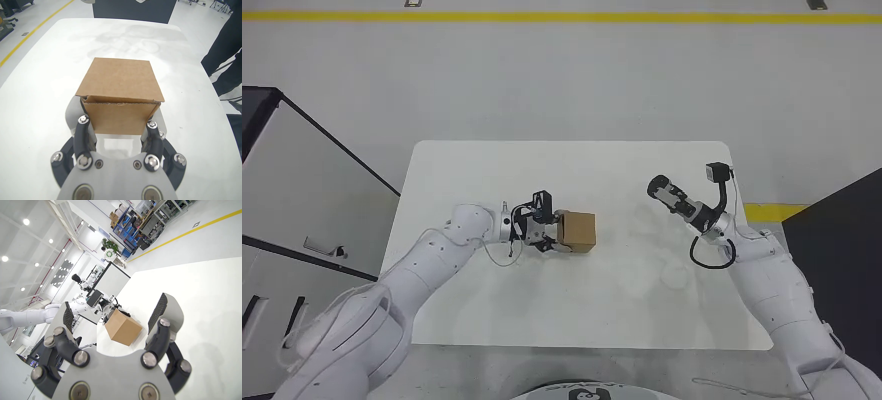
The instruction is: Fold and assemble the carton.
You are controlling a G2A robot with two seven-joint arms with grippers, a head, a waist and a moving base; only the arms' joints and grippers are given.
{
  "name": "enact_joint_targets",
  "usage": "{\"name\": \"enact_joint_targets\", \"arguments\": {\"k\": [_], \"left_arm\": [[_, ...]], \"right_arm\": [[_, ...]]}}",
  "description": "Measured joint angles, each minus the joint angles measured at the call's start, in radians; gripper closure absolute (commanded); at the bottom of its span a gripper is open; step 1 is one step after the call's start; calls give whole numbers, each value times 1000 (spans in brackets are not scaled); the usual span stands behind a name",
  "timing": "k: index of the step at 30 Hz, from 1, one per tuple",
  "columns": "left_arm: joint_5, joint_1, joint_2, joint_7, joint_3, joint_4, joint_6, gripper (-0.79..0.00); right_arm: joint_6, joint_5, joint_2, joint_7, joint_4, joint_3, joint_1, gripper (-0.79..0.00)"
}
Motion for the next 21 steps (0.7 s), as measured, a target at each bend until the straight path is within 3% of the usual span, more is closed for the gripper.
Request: {"name": "enact_joint_targets", "arguments": {"k": [7,12,14,18,19,21], "left_arm": [[12,-17,-24,30,23,66,0,-157],[19,-25,-39,52,35,103,3,-314],[23,-28,-44,60,40,117,4,-388],[29,-33,-51,80,46,138,4,-739],[32,-34,-52,85,47,142,4,-785],[37,-36,-54,95,50,152,3,-785]], "right_arm": [[0,0,0,0,0,0,0,-785],[0,0,0,0,0,0,0,-785],[0,0,0,0,0,0,0,-785],[0,0,0,0,0,0,0,-785],[0,0,0,0,0,0,0,-785],[0,0,0,0,0,0,0,-785]]}}
